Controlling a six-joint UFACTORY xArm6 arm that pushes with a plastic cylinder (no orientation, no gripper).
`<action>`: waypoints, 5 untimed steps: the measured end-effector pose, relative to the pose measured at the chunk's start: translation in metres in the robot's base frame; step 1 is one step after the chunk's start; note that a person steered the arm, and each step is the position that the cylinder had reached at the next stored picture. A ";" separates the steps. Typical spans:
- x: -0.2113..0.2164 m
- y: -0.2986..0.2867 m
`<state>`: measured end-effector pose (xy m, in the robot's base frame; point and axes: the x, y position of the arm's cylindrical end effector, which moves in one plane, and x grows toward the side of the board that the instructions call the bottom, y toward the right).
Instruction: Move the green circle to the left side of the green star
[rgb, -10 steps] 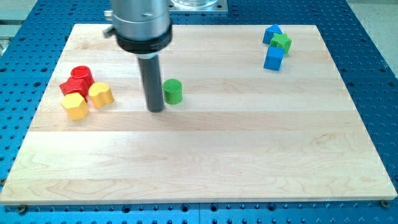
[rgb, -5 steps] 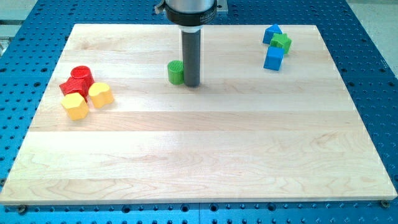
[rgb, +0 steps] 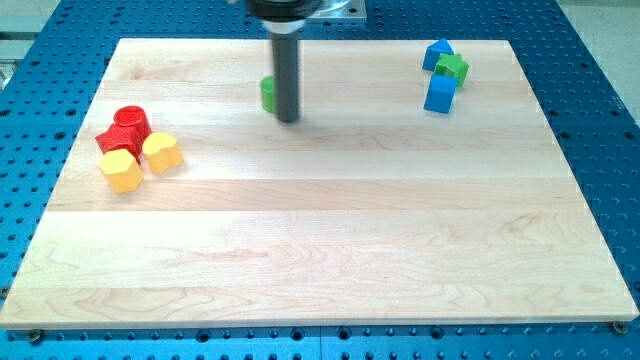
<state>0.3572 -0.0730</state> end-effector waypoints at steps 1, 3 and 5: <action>-0.015 -0.018; -0.068 0.037; -0.086 0.131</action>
<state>0.2711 0.0584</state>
